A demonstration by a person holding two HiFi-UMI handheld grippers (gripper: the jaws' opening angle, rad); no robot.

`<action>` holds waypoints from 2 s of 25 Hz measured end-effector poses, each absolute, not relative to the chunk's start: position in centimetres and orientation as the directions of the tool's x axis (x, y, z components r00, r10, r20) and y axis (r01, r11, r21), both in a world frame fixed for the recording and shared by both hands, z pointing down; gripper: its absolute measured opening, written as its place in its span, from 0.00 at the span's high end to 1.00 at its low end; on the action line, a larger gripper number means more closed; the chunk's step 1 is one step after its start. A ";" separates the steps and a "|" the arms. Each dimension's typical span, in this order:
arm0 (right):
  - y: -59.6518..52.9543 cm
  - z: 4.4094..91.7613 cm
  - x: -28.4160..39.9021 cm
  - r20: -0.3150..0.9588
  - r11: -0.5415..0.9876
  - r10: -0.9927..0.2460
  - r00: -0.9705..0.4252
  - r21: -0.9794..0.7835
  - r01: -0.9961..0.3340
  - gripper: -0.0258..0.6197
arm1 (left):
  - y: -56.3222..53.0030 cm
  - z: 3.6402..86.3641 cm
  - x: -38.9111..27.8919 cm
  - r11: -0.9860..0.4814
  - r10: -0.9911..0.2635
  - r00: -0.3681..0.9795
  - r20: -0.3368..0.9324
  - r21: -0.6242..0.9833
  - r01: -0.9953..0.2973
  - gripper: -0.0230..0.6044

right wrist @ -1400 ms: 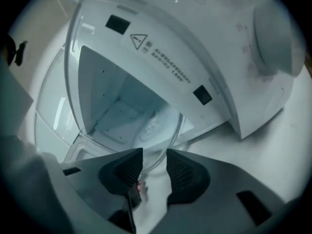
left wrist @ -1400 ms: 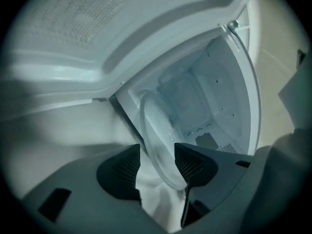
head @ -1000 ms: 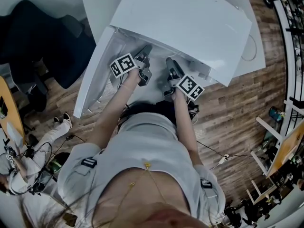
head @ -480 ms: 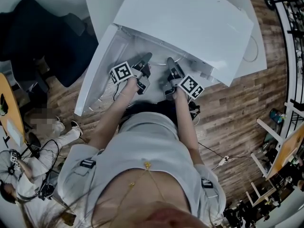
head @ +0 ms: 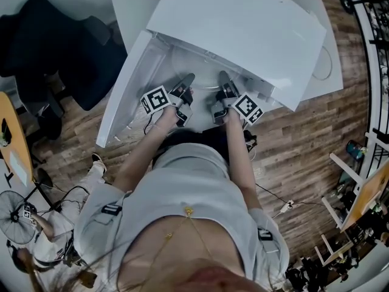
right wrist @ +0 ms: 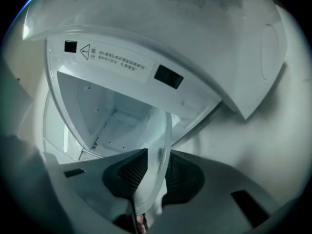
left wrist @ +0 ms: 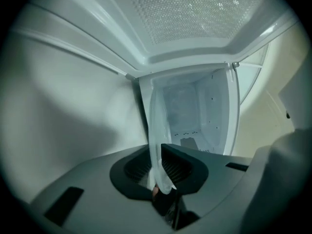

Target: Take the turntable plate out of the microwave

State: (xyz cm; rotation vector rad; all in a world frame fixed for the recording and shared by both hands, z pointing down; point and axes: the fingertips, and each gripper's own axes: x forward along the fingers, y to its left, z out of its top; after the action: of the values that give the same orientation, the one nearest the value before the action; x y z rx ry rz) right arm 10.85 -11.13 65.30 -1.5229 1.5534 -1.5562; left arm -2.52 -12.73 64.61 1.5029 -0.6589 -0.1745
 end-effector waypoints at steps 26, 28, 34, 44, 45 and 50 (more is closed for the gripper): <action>-10.4 63.1 11.1 0.278 -0.154 -0.915 -0.292 -0.910 -0.385 0.83 | -17.8 63.3 -2.5 -0.011 -0.564 0.806 0.182 0.974 -0.228 0.86; -10.1 62.8 10.9 0.275 -0.152 -0.916 -0.293 -0.912 -0.381 0.83 | -17.4 63.0 -2.8 -0.010 -0.566 0.805 0.179 0.975 -0.224 0.86; -9.4 61.9 10.2 0.238 -0.108 -0.920 -0.310 -0.917 -0.383 0.83 | -16.0 62.7 -3.5 -0.007 -0.582 0.793 0.182 0.973 -0.229 0.86; -7.5 59.3 9.4 0.198 -0.055 -0.922 -0.331 -0.917 -0.396 0.83 | -13.7 60.1 -4.3 -0.045 -0.583 0.797 0.157 0.973 -0.225 0.86; -6.9 59.5 9.4 0.220 -0.082 -0.920 -0.323 -0.917 -0.391 0.83 | -13.4 59.8 -4.4 -0.047 -0.583 0.798 0.150 0.975 -0.218 0.86; -6.3 57.2 8.8 0.150 0.006 -0.924 -0.353 -0.915 -0.404 0.83 | -12.0 58.6 -4.9 -0.046 -0.591 0.794 0.146 0.976 -0.214 0.86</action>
State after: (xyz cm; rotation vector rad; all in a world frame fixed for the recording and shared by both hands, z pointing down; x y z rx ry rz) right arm 8.75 -6.26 57.21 -1.3629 1.7804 -1.3324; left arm -4.88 -11.99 58.62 1.6206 -0.6513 -0.3425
